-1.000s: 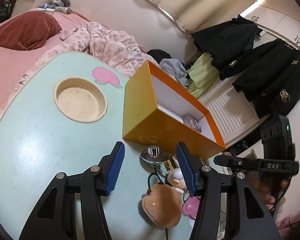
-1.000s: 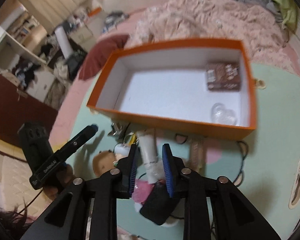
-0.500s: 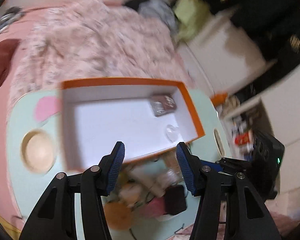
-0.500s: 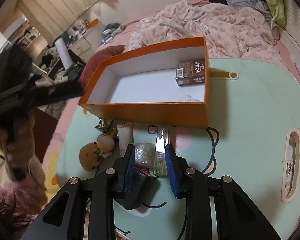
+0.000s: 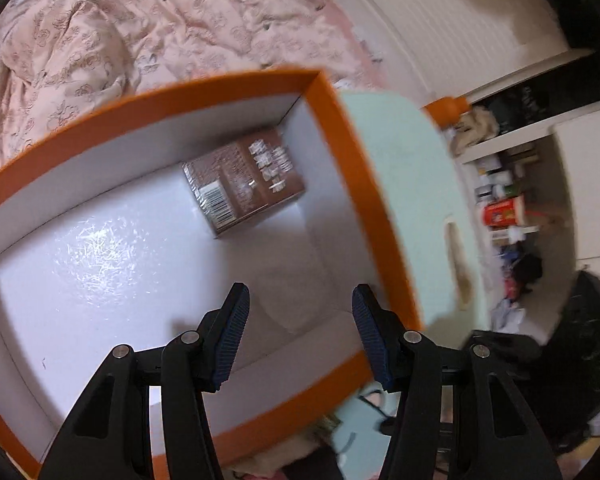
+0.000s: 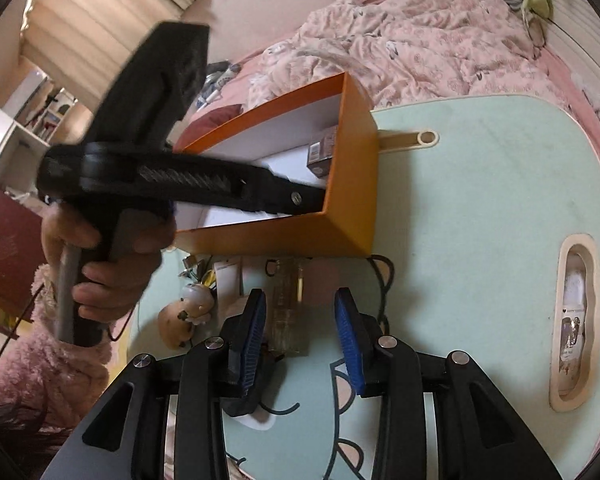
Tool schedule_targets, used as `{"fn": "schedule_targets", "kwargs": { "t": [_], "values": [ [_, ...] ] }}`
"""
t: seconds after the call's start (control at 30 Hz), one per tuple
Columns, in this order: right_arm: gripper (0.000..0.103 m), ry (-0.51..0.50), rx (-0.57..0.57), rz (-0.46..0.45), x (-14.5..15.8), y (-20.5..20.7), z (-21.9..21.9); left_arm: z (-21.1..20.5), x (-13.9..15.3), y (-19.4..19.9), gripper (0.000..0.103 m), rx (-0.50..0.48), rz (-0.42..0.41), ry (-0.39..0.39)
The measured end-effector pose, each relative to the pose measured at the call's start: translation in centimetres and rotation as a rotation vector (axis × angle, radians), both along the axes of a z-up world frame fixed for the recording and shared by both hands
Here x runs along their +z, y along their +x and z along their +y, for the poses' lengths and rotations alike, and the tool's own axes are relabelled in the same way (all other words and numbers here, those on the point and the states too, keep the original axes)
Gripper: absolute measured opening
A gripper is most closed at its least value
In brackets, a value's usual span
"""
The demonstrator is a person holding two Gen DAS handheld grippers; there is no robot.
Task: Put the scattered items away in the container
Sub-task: 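Reach into the box and grasp the clear plastic item with the left tool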
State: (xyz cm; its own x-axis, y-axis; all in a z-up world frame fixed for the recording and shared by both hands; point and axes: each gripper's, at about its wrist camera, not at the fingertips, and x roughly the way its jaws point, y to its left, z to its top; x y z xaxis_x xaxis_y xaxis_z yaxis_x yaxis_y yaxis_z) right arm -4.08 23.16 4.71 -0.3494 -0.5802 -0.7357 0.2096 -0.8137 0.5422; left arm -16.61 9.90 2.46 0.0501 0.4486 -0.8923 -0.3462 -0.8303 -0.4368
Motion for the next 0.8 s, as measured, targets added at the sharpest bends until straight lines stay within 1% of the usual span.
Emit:
{"fn": "schedule_targets", "kwargs": {
  "t": [0.07,0.2,0.23,0.3,0.37,0.43,0.47,0.6,0.63,0.73,0.77,0.8],
  "values": [
    [0.036,-0.011,0.000,-0.001,-0.1,0.0,0.3,-0.1,-0.2,-0.3,0.057,-0.003,-0.004,0.002],
    [0.036,-0.021,-0.003,-0.007,-0.4,0.0,0.3,-0.6,-0.4,-0.5,0.057,-0.009,0.015,0.003],
    [0.036,-0.023,-0.002,-0.007,-0.4,0.0,0.4,-1.0,-0.3,-0.6,0.053,-0.009,0.026,-0.013],
    [0.036,-0.027,-0.004,-0.009,-0.4,0.0,0.5,-2.0,-0.5,-1.0,0.050,-0.005,0.029,-0.023],
    [0.037,-0.031,-0.004,-0.012,-0.4,0.0,0.6,-2.9,-0.8,-1.5,0.050,0.022,0.017,-0.027],
    [0.037,-0.035,-0.007,-0.015,-0.5,0.0,0.7,-3.7,-0.6,-2.0,0.050,0.066,0.025,-0.070],
    [0.037,-0.035,-0.007,-0.016,-0.6,0.0,0.8,-3.9,-0.5,-2.3,0.050,0.085,0.025,-0.066],
    [0.037,-0.036,-0.005,-0.017,-0.8,0.0,0.8,-3.6,-0.1,-2.2,0.050,0.097,-0.060,0.098],
    [0.037,-0.037,-0.006,-0.018,-0.9,0.0,0.8,-3.0,0.0,-2.1,0.050,0.078,-0.068,0.101],
    [0.037,-0.045,-0.011,-0.021,-1.0,0.1,0.8,-1.3,-0.6,-1.6,0.049,0.046,-0.087,0.017],
    [0.038,-0.047,-0.012,-0.021,-1.1,0.1,0.9,-0.8,-0.9,-1.4,0.048,0.041,-0.089,-0.002],
    [0.039,-0.048,-0.014,-0.020,-1.0,0.1,0.9,-0.6,-0.7,-1.3,0.048,0.036,-0.072,-0.012]
  ]
}}
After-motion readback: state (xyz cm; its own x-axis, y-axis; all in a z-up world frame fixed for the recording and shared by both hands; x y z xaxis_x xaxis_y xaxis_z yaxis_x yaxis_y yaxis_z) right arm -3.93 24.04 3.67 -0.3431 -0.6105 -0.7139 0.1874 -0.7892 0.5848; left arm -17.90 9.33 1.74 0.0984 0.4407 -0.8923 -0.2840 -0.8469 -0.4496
